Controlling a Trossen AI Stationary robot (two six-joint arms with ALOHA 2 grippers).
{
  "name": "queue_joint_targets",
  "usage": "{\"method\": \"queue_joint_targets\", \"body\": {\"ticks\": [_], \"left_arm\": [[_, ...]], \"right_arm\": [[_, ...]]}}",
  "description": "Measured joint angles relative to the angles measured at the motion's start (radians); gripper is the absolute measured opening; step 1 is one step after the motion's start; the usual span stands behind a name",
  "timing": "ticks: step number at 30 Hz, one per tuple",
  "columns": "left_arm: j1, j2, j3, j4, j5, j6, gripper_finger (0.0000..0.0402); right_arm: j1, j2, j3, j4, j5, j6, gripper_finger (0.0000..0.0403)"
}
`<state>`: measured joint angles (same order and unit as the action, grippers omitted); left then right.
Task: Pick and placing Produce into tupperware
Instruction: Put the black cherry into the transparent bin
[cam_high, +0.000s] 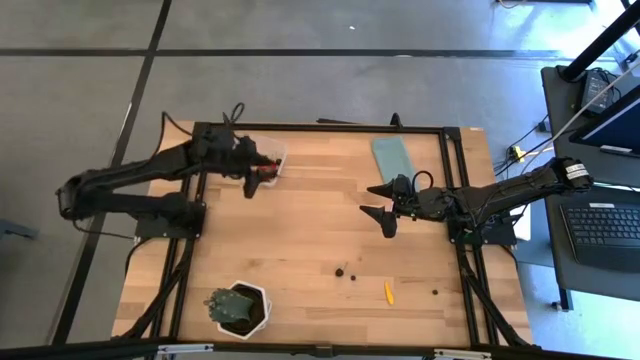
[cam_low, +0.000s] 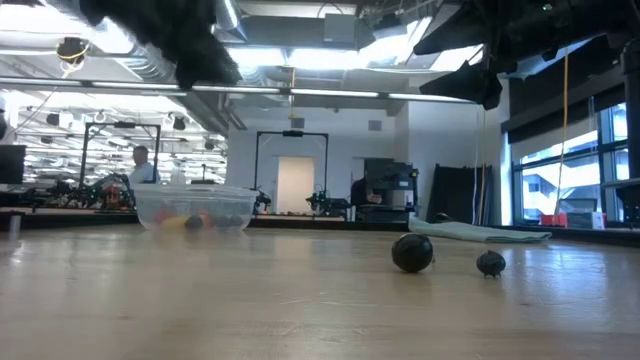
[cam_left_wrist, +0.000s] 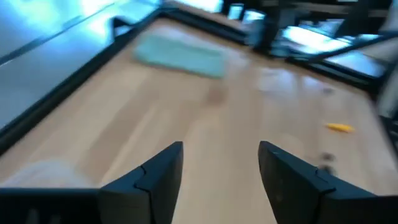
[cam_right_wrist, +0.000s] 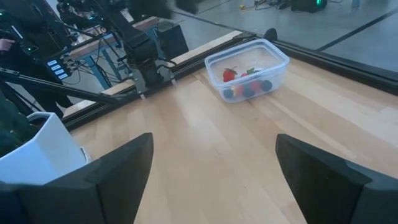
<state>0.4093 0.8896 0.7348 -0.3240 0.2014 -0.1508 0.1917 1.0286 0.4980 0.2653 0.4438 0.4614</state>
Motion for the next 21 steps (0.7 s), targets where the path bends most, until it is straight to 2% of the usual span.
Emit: {"method": "queue_joint_targets", "body": {"ticks": [5, 11, 21], "left_arm": [[-0.164, 0.042, 0.034, 0.013, -0.02, 0.021, 0.0234], [-0.327, 0.171, 0.034, 0.166, -0.023, 0.03, 0.0275], [-0.459, 0.455, 0.034, 0.431, -0.045, 0.031, 0.0276]], "right_arm": [[0.0, 0.0, 0.0, 0.0, 0.0, -0.026, 0.0339], [0.0, 0.0, 0.0, -0.001, 0.0, -0.028, 0.0339], [0.0, 0.0, 0.0, -0.002, 0.0, -0.026, 0.0339]]}}
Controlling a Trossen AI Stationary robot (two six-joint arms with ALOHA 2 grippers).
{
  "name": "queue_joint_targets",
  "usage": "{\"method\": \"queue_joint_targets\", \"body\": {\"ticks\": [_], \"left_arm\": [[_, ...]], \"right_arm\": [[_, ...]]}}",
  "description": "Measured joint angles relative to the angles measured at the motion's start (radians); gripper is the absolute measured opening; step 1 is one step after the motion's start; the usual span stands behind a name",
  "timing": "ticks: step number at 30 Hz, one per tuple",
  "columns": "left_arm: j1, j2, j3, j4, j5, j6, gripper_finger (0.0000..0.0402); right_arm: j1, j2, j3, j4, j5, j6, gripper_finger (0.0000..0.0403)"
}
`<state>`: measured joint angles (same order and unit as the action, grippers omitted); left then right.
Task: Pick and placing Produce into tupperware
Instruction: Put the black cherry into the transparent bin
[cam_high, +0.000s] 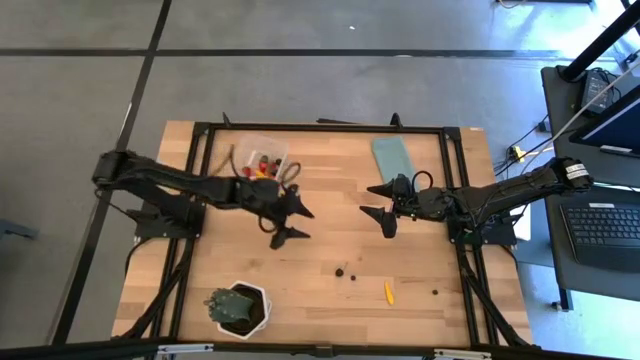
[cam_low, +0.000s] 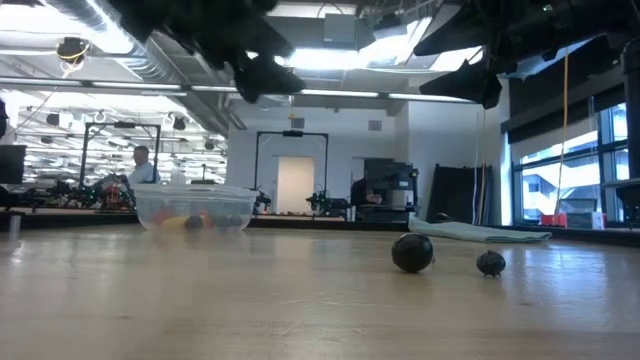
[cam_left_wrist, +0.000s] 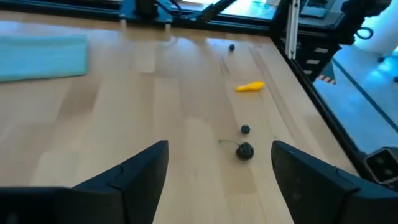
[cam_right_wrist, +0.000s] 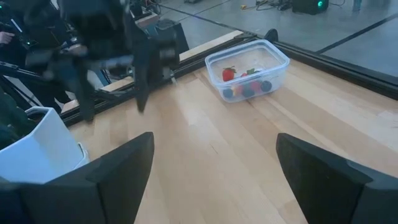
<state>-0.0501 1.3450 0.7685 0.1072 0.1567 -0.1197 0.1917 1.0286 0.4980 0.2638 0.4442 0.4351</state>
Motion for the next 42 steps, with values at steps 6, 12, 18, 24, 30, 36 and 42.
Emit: {"method": "queue_joint_targets", "body": {"ticks": [6, 12, 18, 24, 30, 36, 42], "left_arm": [[-0.129, 0.215, 0.0, 0.268, -0.124, 0.112, 0.0263], [-0.203, 0.42, 0.101, 0.324, -0.275, 0.094, 0.0259], [-0.231, 0.606, 0.271, 0.323, -0.348, 0.054, 0.0259], [-0.255, 0.677, 0.33, 0.317, -0.364, 0.049, 0.0259], [-0.266, 0.679, 0.33, 0.263, -0.398, 0.039, 0.0259], [-0.279, 0.692, 0.33, 0.28, -0.402, 0.012, 0.0259], [-0.293, 0.738, 0.329, 0.288, -0.414, -0.073, 0.0259]], "right_arm": [[0.0, 0.0, 0.0, -0.001, 0.0, -0.001, 0.0339], [0.0, 0.0, -0.001, -0.015, 0.0, 0.0, 0.0339], [0.0, 0.0, -0.001, -0.024, -0.001, 0.001, 0.0339], [0.0, 0.0, -0.001, -0.024, -0.002, 0.001, 0.0339], [0.0, 0.0, -0.001, -0.041, -0.002, 0.0, 0.0339], [0.0, 0.0, -0.001, -0.08, -0.002, 0.005, 0.0339], [0.0, 0.0, -0.001, -0.082, -0.002, 0.005, 0.0339]]}}
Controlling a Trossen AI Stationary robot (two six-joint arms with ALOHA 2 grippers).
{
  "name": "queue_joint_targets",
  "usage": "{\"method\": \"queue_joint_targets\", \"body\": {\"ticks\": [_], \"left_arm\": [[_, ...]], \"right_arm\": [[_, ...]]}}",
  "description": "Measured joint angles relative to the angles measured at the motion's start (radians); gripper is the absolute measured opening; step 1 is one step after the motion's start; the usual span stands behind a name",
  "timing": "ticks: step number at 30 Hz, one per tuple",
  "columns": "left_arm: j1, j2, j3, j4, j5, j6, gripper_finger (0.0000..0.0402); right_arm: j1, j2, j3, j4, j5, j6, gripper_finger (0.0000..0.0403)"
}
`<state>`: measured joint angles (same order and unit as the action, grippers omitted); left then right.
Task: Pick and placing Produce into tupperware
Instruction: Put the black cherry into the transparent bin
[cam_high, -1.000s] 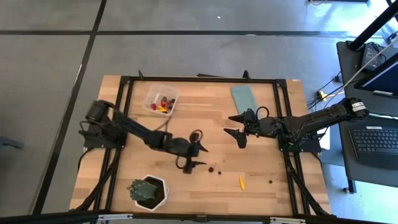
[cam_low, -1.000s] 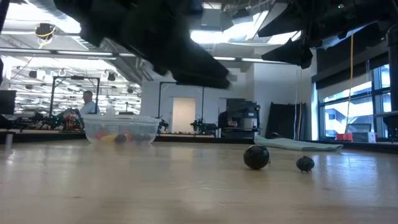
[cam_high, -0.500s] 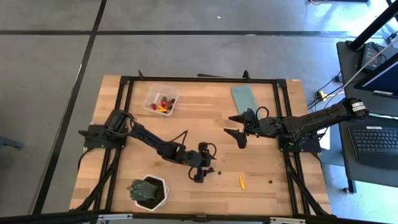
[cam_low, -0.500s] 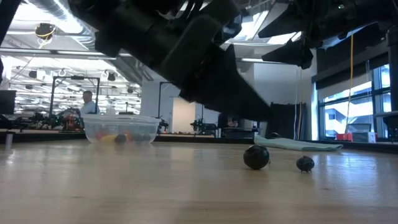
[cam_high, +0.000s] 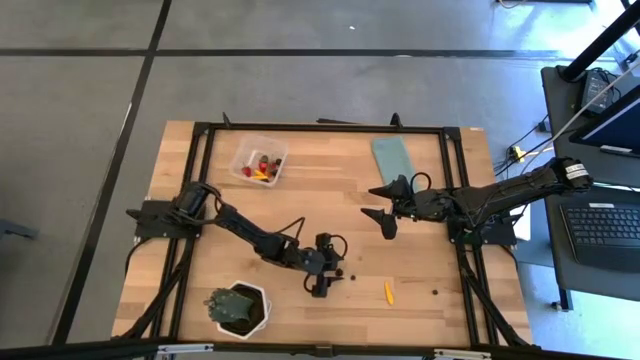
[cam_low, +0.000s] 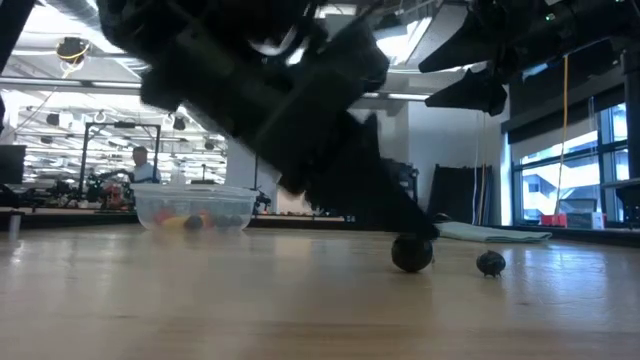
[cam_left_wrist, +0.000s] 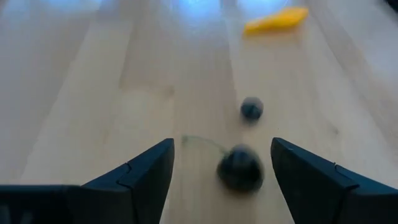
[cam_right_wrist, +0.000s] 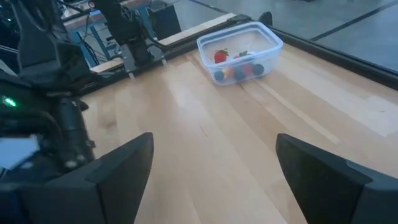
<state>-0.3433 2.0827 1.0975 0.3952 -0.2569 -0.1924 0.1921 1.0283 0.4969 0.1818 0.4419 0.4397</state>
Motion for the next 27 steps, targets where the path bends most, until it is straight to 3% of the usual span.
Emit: {"method": "queue_joint_targets", "body": {"ticks": [27], "left_arm": [[-0.003, 0.085, 0.001, 0.101, -0.018, -0.033, 0.0259]], "right_arm": [[0.0, 0.0, 0.0, -0.003, 0.0, 0.0, 0.0339]]}}
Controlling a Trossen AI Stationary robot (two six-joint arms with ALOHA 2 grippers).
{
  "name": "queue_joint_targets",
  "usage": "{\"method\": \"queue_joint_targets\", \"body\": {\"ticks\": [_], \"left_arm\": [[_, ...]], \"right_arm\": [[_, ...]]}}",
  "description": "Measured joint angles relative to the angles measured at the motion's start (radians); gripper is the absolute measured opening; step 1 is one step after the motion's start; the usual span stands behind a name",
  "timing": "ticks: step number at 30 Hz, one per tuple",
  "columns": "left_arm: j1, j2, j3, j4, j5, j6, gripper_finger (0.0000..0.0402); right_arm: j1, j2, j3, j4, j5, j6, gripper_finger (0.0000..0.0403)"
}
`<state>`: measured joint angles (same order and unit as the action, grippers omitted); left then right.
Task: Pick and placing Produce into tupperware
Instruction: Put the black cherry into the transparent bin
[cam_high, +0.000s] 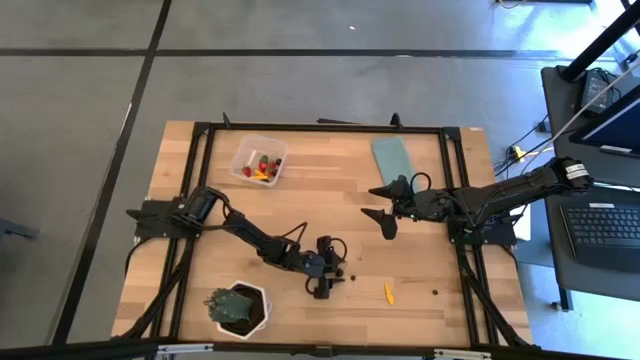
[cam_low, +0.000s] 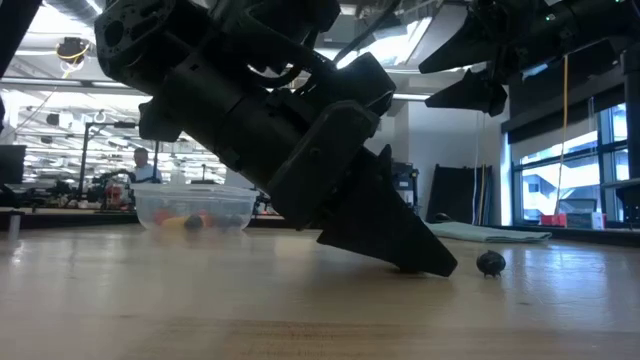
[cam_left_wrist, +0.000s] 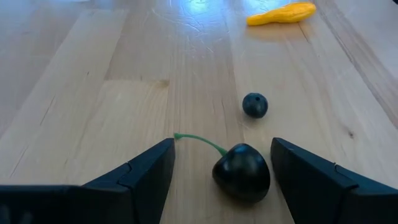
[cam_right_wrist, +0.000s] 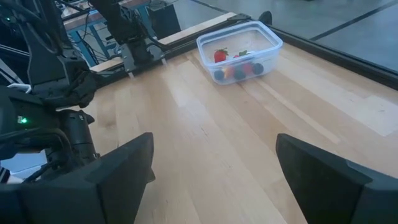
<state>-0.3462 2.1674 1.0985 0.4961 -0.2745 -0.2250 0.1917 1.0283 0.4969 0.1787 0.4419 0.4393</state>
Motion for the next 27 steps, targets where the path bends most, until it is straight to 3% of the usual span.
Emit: {"method": "queue_joint_targets", "body": {"ticks": [6, 19, 27], "left_arm": [[0.0, 0.0, 0.0, -0.004, -0.001, -0.002, 0.0237], [0.0, 0.001, 0.0, -0.006, -0.004, -0.005, 0.0103], [-0.001, 0.001, 0.0, -0.007, -0.008, -0.009, 0.0105]], "right_arm": [[0.0, 0.0, 0.0, 0.0, 0.0, 0.001, 0.0339], [0.0, 0.0, 0.0, 0.0, 0.0, 0.004, 0.0339], [0.0, 0.0, 0.0, 0.0, 0.0, 0.004, 0.0339]]}}
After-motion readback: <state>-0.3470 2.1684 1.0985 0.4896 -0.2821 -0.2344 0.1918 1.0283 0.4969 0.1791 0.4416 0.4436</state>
